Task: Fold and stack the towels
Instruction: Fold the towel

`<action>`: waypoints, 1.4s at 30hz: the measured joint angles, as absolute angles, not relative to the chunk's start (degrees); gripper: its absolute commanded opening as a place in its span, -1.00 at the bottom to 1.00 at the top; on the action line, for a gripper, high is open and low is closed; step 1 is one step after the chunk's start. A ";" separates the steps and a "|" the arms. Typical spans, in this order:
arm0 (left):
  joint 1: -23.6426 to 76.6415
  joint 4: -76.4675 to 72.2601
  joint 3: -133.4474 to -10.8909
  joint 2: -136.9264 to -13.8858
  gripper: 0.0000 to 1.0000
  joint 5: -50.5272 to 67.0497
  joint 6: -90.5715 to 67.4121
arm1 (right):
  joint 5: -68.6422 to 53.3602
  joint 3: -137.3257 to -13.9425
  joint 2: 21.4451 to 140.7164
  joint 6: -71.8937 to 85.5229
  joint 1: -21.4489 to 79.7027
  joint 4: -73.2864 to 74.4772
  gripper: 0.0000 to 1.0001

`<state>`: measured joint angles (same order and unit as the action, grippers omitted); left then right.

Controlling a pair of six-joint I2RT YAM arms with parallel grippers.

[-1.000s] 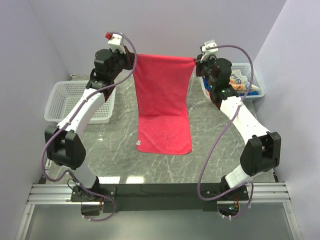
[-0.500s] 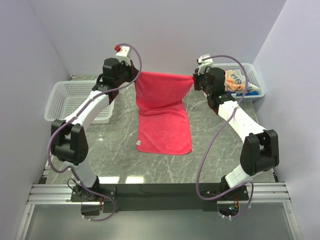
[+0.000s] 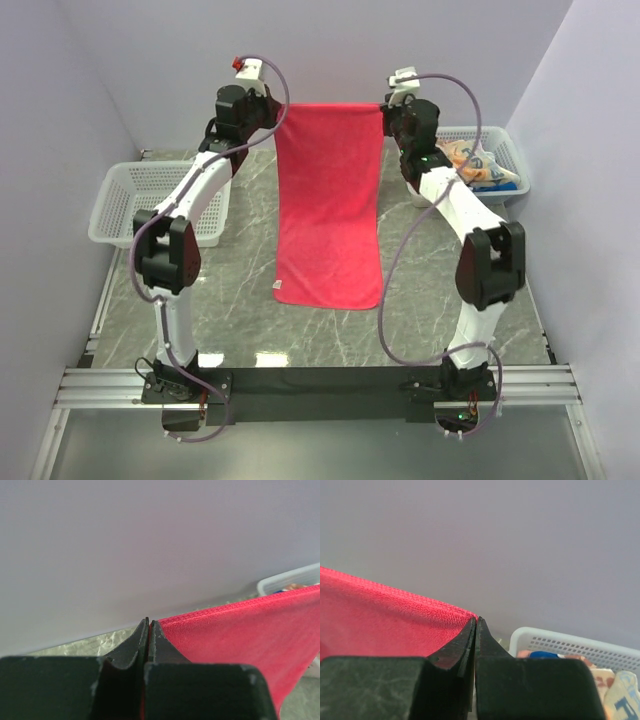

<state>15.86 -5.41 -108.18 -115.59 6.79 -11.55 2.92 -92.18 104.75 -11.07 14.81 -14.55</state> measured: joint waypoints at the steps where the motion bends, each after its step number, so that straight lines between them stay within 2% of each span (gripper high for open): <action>1: 15.55 -5.43 -109.08 -116.90 -0.99 6.68 -11.77 | 3.03 -93.30 106.54 -11.51 14.81 -14.85 -1.00; 8: 13.82 -4.78 -111.74 -123.52 -0.99 7.55 -13.06 | 3.14 -97.49 115.72 -13.32 14.81 -14.46 -1.00; 14: 13.23 -4.43 -110.63 -122.58 -0.99 9.87 -13.32 | 1.43 -96.73 114.26 -13.37 14.79 -13.26 -1.00; 22: 12.86 -3.05 -92.05 -108.07 -0.99 16.43 -16.53 | -2.92 -81.82 99.59 -9.96 14.79 -7.64 -1.00; 29: 12.99 0.49 -74.87 -94.52 -0.99 21.32 -22.06 | -5.76 -68.05 88.09 -0.64 15.05 0.69 -1.00; 42: 17.91 6.04 -50.65 -82.52 -0.99 22.90 -30.57 | -8.58 -43.16 69.65 14.31 15.51 8.49 -1.00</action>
